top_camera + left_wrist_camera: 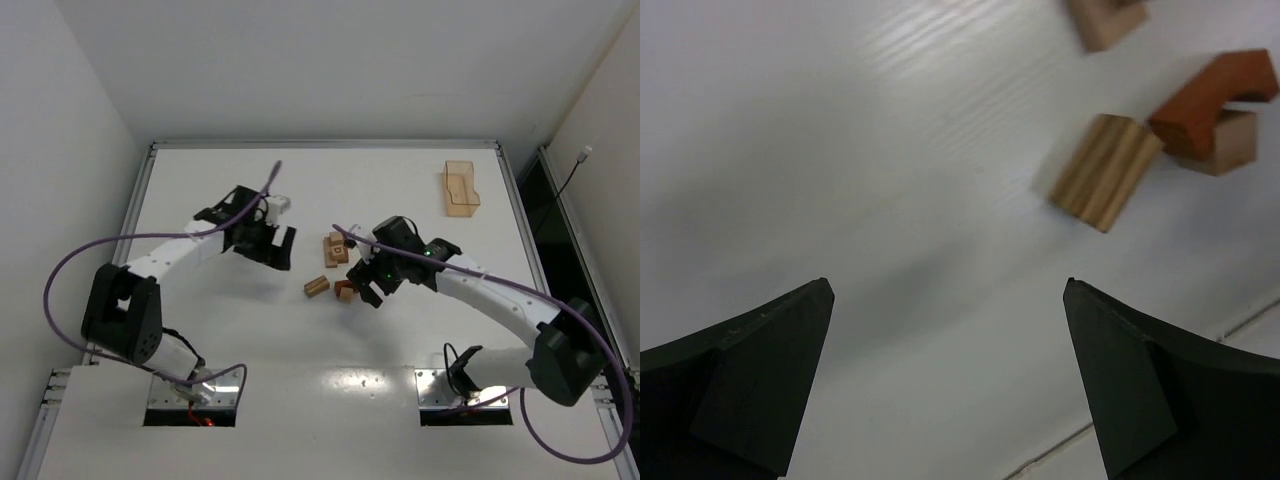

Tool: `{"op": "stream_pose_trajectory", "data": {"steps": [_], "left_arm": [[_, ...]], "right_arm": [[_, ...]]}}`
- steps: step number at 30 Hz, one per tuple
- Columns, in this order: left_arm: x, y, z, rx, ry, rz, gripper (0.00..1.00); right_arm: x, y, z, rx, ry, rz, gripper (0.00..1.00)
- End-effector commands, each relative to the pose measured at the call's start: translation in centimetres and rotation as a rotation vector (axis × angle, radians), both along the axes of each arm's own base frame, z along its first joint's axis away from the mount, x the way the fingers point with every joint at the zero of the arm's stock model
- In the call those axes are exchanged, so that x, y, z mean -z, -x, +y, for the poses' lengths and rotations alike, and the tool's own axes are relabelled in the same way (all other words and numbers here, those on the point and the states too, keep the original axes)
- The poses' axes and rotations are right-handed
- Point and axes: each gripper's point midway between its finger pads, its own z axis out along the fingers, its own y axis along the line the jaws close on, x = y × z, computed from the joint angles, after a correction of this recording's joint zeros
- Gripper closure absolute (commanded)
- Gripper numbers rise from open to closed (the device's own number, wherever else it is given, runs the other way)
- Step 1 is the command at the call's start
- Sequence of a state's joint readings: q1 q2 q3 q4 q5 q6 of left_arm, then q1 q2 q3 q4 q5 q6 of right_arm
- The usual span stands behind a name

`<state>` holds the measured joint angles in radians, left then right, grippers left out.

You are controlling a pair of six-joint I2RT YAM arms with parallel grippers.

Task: Build the wood block tower

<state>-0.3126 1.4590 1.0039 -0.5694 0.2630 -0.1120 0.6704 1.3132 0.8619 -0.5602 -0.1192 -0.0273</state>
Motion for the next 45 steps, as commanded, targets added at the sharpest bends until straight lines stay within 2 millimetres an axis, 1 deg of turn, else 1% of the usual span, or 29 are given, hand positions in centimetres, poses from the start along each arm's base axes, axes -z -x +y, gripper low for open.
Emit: {"op": "stream_pose_trajectory", "data": {"steps": [1,2,3,4,5,6,7,8,9,10,11,14,16,17,19,20,21,23,24,25,26,27,29,32,34,38,41,42,45], "left_arm": [[-0.8,0.8,-5.3,0.221,-0.030,-0.031,0.01],[-0.4,1.4,-8.0,0.305,-0.049,-0.033,0.01],[-0.1,2.0,-9.0,0.336,-0.070,-0.025,0.01],[0.3,2.1,-9.8,0.356,-0.098,-0.033,0.01],[1.0,2.7,-11.5,0.402,-0.121,-0.028,0.01],[1.4,3.3,-12.3,0.419,-0.127,-0.008,0.01],[1.9,3.3,-12.7,0.428,-0.152,-0.012,0.01],[2.2,3.5,-13.2,0.432,-0.161,-0.007,0.01],[3.0,3.8,-13.6,0.433,-0.185,0.003,0.03],[3.4,3.8,-13.6,0.434,-0.191,0.012,0.03],[3.8,3.8,-13.4,0.418,-0.201,0.022,0.05],[4.6,3.2,-13.1,0.378,-0.235,0.028,0.08],[4.7,2.6,-12.9,0.354,-0.243,0.028,0.09],[4.7,2.2,-12.5,0.331,-0.247,0.029,0.09],[4.6,1.7,-12.2,0.316,-0.249,0.017,0.11],[4.6,1.7,-12.2,0.316,-0.249,0.017,0.14],[4.6,1.4,-11.9,0.305,-0.249,0.019,0.15],[4.6,1.4,-11.9,0.305,-0.249,0.019,0.18],[4.6,1.4,-11.9,0.305,-0.249,0.019,0.21],[4.6,1.4,-12.2,0.310,-0.235,0.017,0.24],[4.1,1.3,-12.3,0.309,-0.227,0.005,0.26],[4.0,1.1,-12.5,0.308,-0.222,-0.003,0.31],[4.0,1.6,-13.0,0.327,-0.207,0.005,0.36],[4.3,2.2,-13.1,0.341,-0.205,0.016,0.39],[3.9,2.2,-13.2,0.349,-0.203,0.005,0.40],[3.9,2.9,-13.9,0.384,-0.197,0.005,0.40],[3.9,3.1,-14.1,0.393,-0.197,0.004,0.41],[4.2,3.6,-14.4,0.407,-0.196,0.015,0.41],[4.2,3.5,-14.4,0.415,-0.198,0.011,0.44]], "right_arm": [[-2.7,-2.3,-1.7,0.002,0.017,-0.171,0.24],[-2.8,-2.7,-2.6,0.035,0.037,-0.189,0.24],[-3.6,-3.1,-3.3,0.078,0.030,-0.216,0.24],[-3.9,-3.5,-3.9,0.126,0.024,-0.222,0.24],[-4.4,-4.3,-5.8,0.196,0.030,-0.235,0.24],[-4.5,-4.3,-5.9,0.197,0.030,-0.235,0.24],[-5.1,-4.6,-6.5,0.235,0.014,-0.248,0.24],[-4.9,-5.0,-8.0,0.286,0.028,-0.237,0.24],[-5.5,-5.6,-9.7,0.345,0.033,-0.253,0.24],[-5.9,-5.5,-9.7,0.355,0.021,-0.261,0.24],[-5.9,-6.0,-11.0,0.404,0.027,-0.261,0.24],[-6.3,-6.2,-12.6,0.479,0.002,-0.254,0.24],[-6.4,-6.0,-12.9,0.498,-0.019,-0.241,0.24],[-6.7,-6.1,-13.4,0.528,-0.029,-0.248,0.24],[-6.2,-5.7,-13.6,0.530,-0.040,-0.230,0.24],[-6.2,-5.8,-14.0,0.556,-0.045,-0.226,0.24],[-5.9,-5.4,-14.1,0.566,-0.054,-0.210,0.24],[-5.9,-5.4,-14.3,0.574,-0.059,-0.207,0.24],[-5.9,-5.5,-14.6,0.593,-0.064,-0.204,0.24],[-5.9,-5.4,-14.4,0.586,-0.073,-0.200,0.24],[-5.6,-5.3,-14.6,0.595,-0.068,-0.192,0.24],[-5.7,-5.4,-14.5,0.590,-0.078,-0.197,0.24],[-5.4,-5.5,-14.7,0.599,-0.074,-0.189,0.24],[-5.2,-5.5,-14.8,0.610,-0.080,-0.174,0.24],[-5.3,-5.7,-14.7,0.609,-0.084,-0.183,0.24],[-5.4,-5.7,-14.6,0.604,-0.091,-0.180,0.24],[-5.4,-5.7,-14.8,0.613,-0.090,-0.180,0.24],[-5.4,-5.8,-15.1,0.622,-0.089,-0.181,0.24],[-5.4,-5.8,-15.4,0.633,-0.088,-0.181,0.24]]}}
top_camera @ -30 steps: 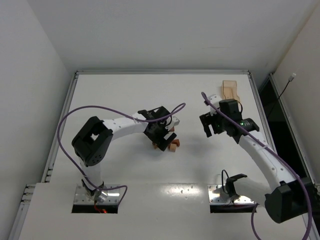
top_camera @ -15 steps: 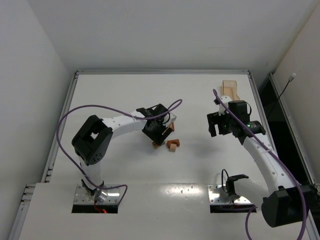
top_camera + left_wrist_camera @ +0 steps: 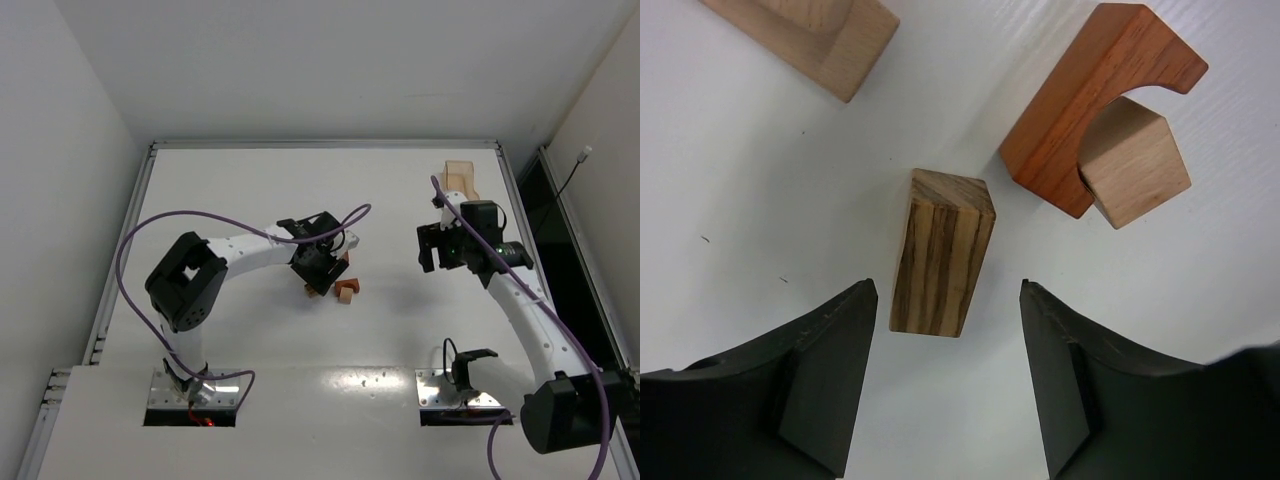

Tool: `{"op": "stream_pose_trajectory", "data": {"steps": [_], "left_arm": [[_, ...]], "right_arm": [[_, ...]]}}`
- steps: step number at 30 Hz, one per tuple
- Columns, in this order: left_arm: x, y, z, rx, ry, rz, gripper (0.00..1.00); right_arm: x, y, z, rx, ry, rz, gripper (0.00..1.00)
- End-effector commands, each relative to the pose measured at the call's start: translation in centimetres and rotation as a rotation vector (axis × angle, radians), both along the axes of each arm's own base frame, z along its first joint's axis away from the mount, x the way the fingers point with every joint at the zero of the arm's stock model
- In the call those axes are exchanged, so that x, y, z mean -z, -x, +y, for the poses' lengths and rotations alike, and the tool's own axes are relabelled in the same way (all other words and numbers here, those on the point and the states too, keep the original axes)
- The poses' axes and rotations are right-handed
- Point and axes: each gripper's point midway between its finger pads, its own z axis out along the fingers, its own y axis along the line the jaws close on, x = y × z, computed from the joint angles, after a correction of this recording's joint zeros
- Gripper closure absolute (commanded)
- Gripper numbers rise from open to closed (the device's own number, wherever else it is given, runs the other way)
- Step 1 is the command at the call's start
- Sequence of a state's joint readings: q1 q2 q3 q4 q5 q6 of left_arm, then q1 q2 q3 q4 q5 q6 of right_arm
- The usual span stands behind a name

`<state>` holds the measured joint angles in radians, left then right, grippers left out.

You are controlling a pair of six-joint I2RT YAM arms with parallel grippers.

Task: Build the wood block tower

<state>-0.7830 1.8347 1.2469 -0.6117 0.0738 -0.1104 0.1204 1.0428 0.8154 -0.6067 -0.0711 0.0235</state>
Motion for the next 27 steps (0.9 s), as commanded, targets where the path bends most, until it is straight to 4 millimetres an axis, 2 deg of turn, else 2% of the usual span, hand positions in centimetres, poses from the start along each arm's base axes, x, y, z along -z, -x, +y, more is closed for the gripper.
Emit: {"op": "stream_pose_trajectory", "data": {"steps": [1,20,23,27], "left_arm": [[-1.5,-0.4,-1.3,0.033,0.048,-0.036,0.45],[0.6,-0.4,-1.7,0.043,0.021,-0.009,0.56],[0.6,-0.4,-1.7,0.043,0.021,-0.009,0.63],[0.0,-1.2,-1.5,0.003,0.007,-0.047,0.95]], "right_arm": [[-0.5,-0.7,0.0,0.014,-0.023,-0.025,0.25],[-0.1,-0.6,-0.9,0.051,-0.034,-0.014,0.25],[-0.1,-0.6,-0.7,0.045,-0.041,-0.013,0.25],[-0.1,-0.6,-1.0,0.054,-0.041,-0.014,0.25]]}}
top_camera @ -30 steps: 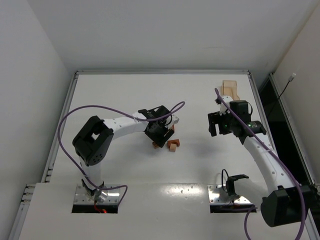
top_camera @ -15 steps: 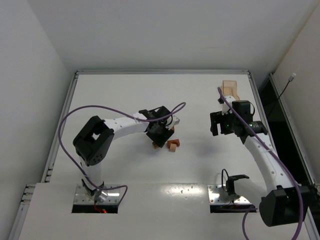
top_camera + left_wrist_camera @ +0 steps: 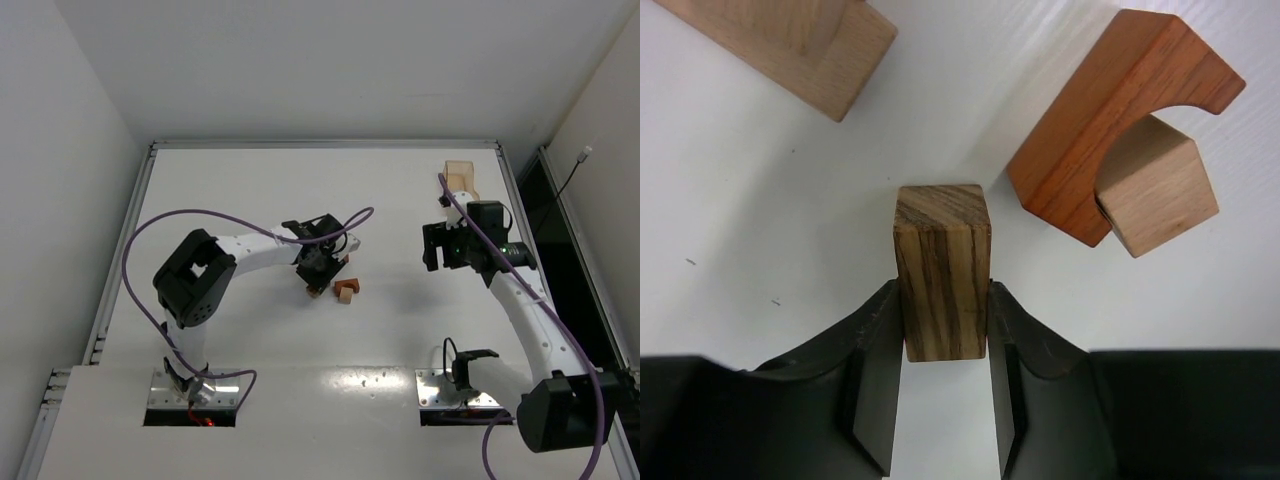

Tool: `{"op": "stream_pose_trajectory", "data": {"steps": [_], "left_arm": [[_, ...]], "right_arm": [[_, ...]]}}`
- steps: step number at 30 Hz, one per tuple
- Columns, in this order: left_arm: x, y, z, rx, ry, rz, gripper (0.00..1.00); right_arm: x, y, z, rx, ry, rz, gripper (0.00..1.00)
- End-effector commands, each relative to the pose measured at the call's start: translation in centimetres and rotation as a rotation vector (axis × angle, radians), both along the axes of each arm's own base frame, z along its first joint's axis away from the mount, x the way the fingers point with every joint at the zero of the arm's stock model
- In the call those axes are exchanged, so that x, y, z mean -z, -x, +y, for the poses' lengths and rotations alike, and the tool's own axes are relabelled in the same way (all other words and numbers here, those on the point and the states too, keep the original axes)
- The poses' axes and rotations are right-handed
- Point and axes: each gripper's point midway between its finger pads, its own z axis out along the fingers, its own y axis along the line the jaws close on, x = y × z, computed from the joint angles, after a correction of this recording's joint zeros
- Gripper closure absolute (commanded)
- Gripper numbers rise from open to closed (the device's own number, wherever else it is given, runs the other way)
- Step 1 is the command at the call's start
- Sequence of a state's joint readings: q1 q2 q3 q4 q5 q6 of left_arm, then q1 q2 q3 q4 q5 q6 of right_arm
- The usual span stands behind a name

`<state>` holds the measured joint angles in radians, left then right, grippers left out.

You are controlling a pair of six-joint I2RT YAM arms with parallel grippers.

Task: Build the wood block tower

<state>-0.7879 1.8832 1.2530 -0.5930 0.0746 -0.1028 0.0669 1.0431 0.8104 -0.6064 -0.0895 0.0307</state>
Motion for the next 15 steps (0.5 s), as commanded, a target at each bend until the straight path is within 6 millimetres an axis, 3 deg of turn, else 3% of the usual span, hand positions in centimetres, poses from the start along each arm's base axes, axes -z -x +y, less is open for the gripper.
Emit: {"op": "stream_pose_trajectory", "data": {"steps": [1,4,7,8,10,15], "left_arm": [[-2.2,-1.6,-1.4,-0.014,0.035,-0.084,1.00],[-4.9,-2.1,-2.0,-0.064,0.075,-0.106,1.00],[-6.6,-3.2,-1.1,-0.233,0.043,-0.142,1.00],[-8.5,-3.8,-1.1,-0.303,0.068,-0.178,1.00],[-10.3,-4.3,-1.1,-0.417,0.112,-0.176,1.00],[-11.9,-6.1,-0.9,-0.493,0.160,-0.138,1.00]], "right_arm": [[-0.3,-0.5,0.1,0.008,-0.023,-0.021,0.25],[-0.3,-0.5,0.3,0.008,-0.036,-0.019,0.25],[-0.3,-0.5,0.5,0.008,-0.048,-0.017,0.25],[-0.3,-0.5,0.5,0.009,-0.048,-0.017,0.25],[-0.5,-0.6,0.7,0.009,-0.062,-0.024,0.25],[-0.6,-0.8,0.9,0.010,-0.076,-0.022,0.25]]}}
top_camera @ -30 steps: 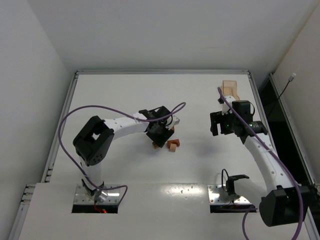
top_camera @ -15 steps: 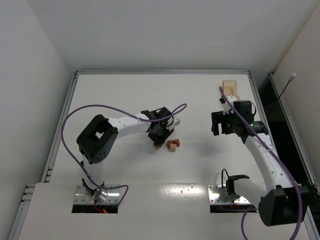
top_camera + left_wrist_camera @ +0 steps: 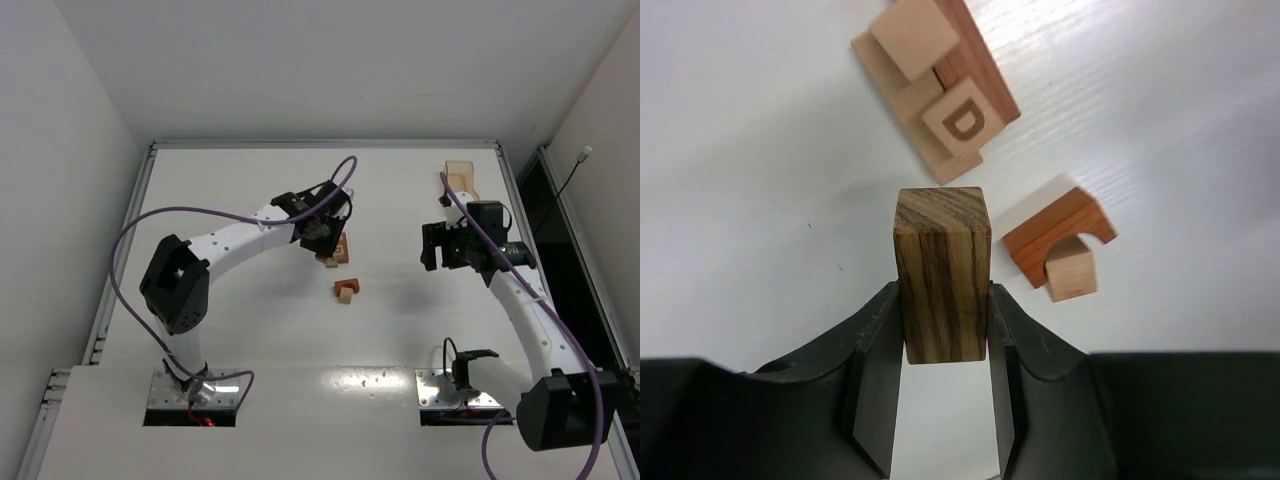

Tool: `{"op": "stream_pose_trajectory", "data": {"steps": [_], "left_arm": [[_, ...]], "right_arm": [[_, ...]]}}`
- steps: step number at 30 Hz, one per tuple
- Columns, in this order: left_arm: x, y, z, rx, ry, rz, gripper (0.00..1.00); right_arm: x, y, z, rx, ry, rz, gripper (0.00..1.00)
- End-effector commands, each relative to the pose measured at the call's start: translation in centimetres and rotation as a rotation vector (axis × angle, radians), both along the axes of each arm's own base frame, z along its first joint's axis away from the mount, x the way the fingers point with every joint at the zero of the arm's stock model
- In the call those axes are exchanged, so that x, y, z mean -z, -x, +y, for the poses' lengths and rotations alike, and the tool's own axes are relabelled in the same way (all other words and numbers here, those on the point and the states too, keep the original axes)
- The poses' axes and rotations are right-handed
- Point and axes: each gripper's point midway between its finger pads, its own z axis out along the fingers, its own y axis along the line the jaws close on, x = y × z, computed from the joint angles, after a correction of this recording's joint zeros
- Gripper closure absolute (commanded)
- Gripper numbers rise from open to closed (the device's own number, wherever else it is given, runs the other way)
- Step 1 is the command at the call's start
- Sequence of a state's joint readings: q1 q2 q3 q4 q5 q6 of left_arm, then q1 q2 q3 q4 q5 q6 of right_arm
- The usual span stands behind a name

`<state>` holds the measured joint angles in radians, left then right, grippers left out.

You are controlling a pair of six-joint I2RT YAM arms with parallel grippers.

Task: Build the wood block tower

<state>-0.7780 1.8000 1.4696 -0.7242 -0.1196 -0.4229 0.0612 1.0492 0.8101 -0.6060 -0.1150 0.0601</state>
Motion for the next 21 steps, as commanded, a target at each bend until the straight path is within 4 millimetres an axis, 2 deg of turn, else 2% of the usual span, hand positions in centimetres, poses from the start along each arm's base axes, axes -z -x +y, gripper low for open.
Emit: {"op": "stream_pose_trajectory", "data": {"steps": [1,2,3,5,6,8,10,11,13,15,19,20,21], "left_arm": [[-2.4,-1.2,-0.1,-0.098,0.067,0.033,1.00],[-2.0,-1.4,0.0,-0.122,0.070,0.057,1.00],[-2.0,-2.2,0.9,-0.173,0.048,0.029,1.00],[-3.2,-3.6,1.3,-0.239,0.066,-0.013,1.00],[-3.5,-3.6,1.2,-0.262,0.077,-0.006,1.00],[-4.1,-3.4,0.7,-0.254,0.118,0.024,1.00],[-3.6,-3.4,0.1,-0.251,0.131,0.050,1.00],[-4.4,-3.7,-0.3,-0.263,0.153,0.040,1.00],[-4.5,-3.8,-0.9,-0.259,0.175,0.056,1.00],[-4.4,-4.4,-1.5,-0.267,0.183,0.055,1.00],[-3.2,-4.5,-1.8,-0.298,0.173,0.087,1.00],[-3.5,-4.7,-1.9,-0.298,0.179,0.081,1.00],[-2.8,-4.9,-2.1,-0.299,0.169,0.090,1.00]], "right_arm": [[-1.2,-1.1,0.6,0.001,-0.038,-0.045,0.25],[-1.2,-1.1,0.6,0.001,-0.038,-0.045,0.25],[-1.2,-1.1,0.6,0.001,-0.038,-0.045,0.25],[-1.2,-1.1,0.6,0.001,-0.038,-0.045,0.25],[-1.2,-1.1,0.3,0.018,-0.044,-0.043,0.25],[-1.2,-1.2,-0.1,0.038,-0.050,-0.042,0.25],[-1.2,-1.2,-0.1,0.049,-0.064,-0.040,0.25],[-1.2,-1.2,-0.3,0.053,-0.070,-0.039,0.25],[-1.2,-1.2,-0.6,0.073,-0.077,-0.038,0.25],[-1.2,-1.2,-0.7,0.078,-0.083,-0.038,0.25],[-1.3,-1.3,-1.2,0.100,-0.104,-0.036,0.25],[-1.3,-1.3,-1.2,0.100,-0.104,-0.036,0.25],[-1.3,-1.3,-1.2,0.100,-0.104,-0.036,0.25]]}}
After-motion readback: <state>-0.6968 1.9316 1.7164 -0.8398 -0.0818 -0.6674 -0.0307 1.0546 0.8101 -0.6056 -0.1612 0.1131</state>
